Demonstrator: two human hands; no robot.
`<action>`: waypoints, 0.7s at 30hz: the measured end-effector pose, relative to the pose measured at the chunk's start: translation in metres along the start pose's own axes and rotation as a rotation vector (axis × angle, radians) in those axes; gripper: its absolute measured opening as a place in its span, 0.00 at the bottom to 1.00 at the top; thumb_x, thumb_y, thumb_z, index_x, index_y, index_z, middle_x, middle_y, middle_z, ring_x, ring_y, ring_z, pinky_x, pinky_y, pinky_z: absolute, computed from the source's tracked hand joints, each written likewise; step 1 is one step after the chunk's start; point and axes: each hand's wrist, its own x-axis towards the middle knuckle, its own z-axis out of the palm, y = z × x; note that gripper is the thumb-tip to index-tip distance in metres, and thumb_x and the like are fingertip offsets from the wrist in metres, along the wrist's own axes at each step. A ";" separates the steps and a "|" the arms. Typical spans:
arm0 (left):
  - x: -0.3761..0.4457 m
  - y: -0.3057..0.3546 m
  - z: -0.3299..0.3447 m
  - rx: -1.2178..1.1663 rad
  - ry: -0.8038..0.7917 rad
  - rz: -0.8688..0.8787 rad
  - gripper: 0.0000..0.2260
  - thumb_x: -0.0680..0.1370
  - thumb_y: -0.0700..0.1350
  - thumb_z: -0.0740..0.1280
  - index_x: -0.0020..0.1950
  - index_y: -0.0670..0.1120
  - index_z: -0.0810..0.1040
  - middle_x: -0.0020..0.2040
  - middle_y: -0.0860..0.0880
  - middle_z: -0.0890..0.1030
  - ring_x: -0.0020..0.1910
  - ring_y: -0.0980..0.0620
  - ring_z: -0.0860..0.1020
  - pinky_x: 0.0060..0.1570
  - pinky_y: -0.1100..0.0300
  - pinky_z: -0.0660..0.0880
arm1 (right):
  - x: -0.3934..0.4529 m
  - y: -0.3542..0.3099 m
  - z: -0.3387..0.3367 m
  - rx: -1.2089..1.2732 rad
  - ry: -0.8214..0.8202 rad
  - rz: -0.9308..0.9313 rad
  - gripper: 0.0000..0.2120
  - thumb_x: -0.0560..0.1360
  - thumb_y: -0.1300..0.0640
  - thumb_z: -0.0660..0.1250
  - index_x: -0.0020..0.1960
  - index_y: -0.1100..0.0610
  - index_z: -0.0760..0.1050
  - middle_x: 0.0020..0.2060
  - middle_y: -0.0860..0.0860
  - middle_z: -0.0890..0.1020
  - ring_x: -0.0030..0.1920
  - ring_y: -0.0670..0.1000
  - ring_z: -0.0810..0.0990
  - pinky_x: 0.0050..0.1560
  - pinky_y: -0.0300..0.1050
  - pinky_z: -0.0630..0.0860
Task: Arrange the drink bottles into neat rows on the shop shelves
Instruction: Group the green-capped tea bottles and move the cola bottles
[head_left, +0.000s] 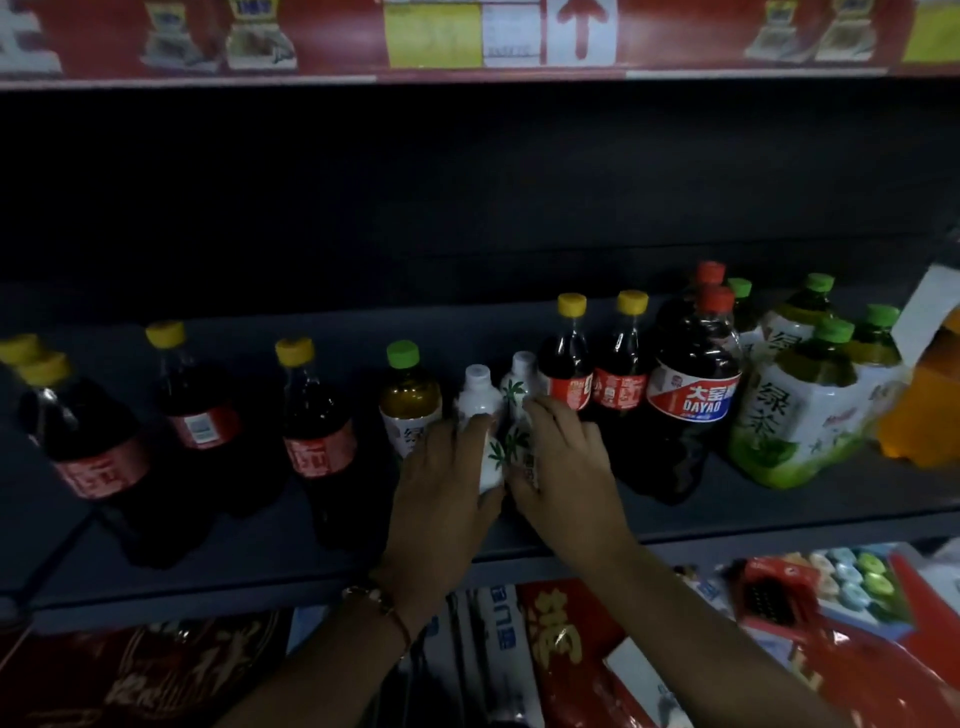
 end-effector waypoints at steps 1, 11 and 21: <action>-0.005 0.002 -0.002 -0.069 0.003 -0.008 0.35 0.71 0.48 0.77 0.73 0.50 0.63 0.64 0.43 0.72 0.60 0.44 0.75 0.56 0.49 0.77 | 0.000 0.001 0.000 -0.013 0.025 0.021 0.35 0.68 0.56 0.72 0.73 0.54 0.66 0.67 0.50 0.69 0.57 0.52 0.68 0.59 0.49 0.71; -0.038 -0.014 -0.014 -0.677 0.060 -0.424 0.35 0.69 0.46 0.79 0.67 0.62 0.62 0.62 0.52 0.72 0.60 0.52 0.74 0.61 0.52 0.75 | 0.007 0.008 0.002 0.191 -0.027 0.257 0.22 0.64 0.53 0.76 0.56 0.53 0.75 0.49 0.50 0.72 0.53 0.52 0.69 0.53 0.48 0.69; -0.051 0.053 -0.155 -0.834 -0.136 -0.844 0.37 0.70 0.39 0.79 0.72 0.44 0.61 0.60 0.52 0.75 0.56 0.67 0.77 0.55 0.66 0.76 | -0.017 -0.076 -0.121 0.783 -0.194 0.919 0.08 0.74 0.62 0.69 0.51 0.54 0.75 0.37 0.49 0.79 0.37 0.48 0.78 0.39 0.46 0.73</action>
